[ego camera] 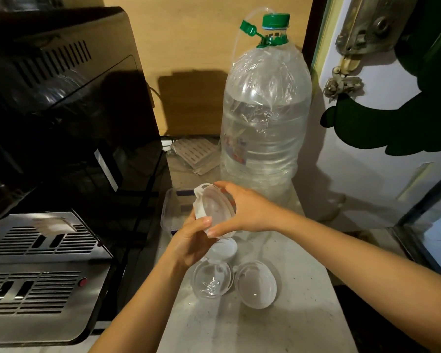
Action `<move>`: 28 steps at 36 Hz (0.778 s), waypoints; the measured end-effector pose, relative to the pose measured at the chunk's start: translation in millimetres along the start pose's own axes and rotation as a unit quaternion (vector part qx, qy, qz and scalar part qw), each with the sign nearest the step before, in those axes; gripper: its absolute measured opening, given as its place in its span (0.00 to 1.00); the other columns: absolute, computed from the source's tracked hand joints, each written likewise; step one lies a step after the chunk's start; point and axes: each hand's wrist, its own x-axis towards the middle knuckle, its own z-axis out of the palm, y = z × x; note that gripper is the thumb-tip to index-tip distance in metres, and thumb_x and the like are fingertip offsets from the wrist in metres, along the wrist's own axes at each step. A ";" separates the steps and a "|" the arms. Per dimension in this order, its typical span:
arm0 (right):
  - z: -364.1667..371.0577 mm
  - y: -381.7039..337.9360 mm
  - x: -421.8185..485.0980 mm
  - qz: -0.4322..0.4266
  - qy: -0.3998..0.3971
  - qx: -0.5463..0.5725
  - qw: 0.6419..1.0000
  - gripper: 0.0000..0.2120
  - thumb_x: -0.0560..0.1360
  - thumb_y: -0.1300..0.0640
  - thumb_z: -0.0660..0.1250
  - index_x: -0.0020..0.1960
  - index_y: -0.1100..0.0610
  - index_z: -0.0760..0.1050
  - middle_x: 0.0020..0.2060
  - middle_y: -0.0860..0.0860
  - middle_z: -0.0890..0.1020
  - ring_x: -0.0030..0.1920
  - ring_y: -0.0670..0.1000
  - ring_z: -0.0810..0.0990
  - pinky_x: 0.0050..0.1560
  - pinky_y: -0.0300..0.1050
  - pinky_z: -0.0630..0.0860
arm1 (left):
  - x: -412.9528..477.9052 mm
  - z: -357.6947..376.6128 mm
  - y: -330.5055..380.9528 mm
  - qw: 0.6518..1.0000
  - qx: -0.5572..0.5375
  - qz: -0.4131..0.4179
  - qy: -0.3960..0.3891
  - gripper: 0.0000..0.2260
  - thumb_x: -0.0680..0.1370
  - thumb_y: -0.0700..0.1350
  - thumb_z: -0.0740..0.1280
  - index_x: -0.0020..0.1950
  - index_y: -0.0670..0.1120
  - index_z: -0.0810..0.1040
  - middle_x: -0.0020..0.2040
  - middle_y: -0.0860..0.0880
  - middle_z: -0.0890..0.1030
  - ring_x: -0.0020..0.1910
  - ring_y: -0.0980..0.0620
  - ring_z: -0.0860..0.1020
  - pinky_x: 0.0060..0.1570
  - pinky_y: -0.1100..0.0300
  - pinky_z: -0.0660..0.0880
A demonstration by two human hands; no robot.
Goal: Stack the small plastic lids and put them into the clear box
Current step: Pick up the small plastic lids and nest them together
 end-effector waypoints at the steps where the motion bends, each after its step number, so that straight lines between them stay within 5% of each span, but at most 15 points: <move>1: 1.8 0.9 0.0 0.000 -0.002 0.003 1.000 0.47 0.62 0.46 0.77 0.73 0.52 0.55 0.70 0.49 0.67 0.68 0.50 0.68 0.64 0.43 0.68 | -0.3 -0.4 -0.5 1.000 0.009 -0.001 -0.003 0.43 0.50 0.54 0.81 0.61 0.41 0.69 0.45 0.45 0.84 0.45 0.49 0.82 0.41 0.57 0.80; 13: 18.6 46.5 -13.1 0.072 -0.070 0.011 0.995 0.49 0.67 0.46 0.74 0.76 0.51 0.46 0.76 0.50 0.53 0.74 0.51 0.58 0.71 0.47 0.61 | -13.7 -20.3 -18.9 0.998 0.005 -0.058 0.010 0.43 0.48 0.55 0.81 0.60 0.48 0.69 0.53 0.42 0.76 0.49 0.46 0.78 0.42 0.55 0.80; 22: 68.6 94.1 -34.9 0.136 -0.120 -0.097 0.979 0.47 0.65 0.45 0.75 0.75 0.51 0.51 0.74 0.53 0.59 0.72 0.56 0.61 0.68 0.52 0.65 | -27.9 -24.5 -45.5 0.993 -0.009 -0.113 0.039 0.45 0.42 0.53 0.82 0.56 0.50 0.70 0.51 0.44 0.73 0.47 0.48 0.76 0.37 0.58 0.81; 25: 85.2 101.6 -40.1 0.142 -0.138 -0.159 0.967 0.49 0.63 0.42 0.75 0.74 0.50 0.51 0.73 0.51 0.60 0.71 0.56 0.61 0.64 0.54 0.69 | -30.2 -27.7 -52.6 0.991 -0.001 -0.131 0.025 0.49 0.46 0.53 0.82 0.63 0.48 0.67 0.53 0.44 0.74 0.49 0.47 0.78 0.41 0.57 0.80; 28: 95.8 104.4 -44.6 0.136 -0.144 -0.197 0.960 0.49 0.62 0.43 0.75 0.74 0.50 0.51 0.72 0.51 0.60 0.70 0.56 0.60 0.61 0.54 0.71 | -31.2 -29.7 -56.8 0.991 0.012 -0.135 0.019 0.43 0.47 0.54 0.81 0.59 0.52 0.69 0.54 0.44 0.74 0.50 0.47 0.77 0.43 0.57 0.80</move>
